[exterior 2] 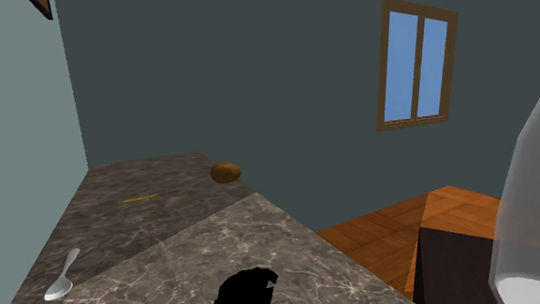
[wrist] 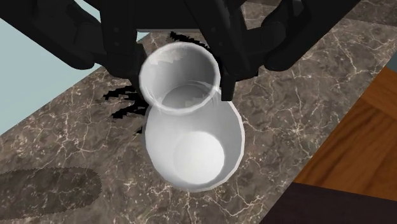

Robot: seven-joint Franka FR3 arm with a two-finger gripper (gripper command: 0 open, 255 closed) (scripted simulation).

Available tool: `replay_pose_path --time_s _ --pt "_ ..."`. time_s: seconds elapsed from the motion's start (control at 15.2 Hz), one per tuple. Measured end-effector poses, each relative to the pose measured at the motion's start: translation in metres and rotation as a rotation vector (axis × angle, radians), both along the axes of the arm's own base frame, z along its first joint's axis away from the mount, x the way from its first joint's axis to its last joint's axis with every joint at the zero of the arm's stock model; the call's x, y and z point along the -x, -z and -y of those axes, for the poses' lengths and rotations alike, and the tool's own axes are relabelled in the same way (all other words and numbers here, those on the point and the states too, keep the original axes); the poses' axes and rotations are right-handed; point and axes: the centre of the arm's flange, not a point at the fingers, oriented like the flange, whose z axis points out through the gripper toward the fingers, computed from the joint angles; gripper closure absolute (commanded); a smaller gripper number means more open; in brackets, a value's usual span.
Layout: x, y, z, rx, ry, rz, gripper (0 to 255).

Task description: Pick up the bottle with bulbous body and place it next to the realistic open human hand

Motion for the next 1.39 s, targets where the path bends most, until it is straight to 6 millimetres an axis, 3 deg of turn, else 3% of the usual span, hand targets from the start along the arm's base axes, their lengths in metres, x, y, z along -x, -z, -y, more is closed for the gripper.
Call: replay_pose_path --time_s 1.39 --pt "0.000 0.113 0.001 0.000 0.000 0.000 255"
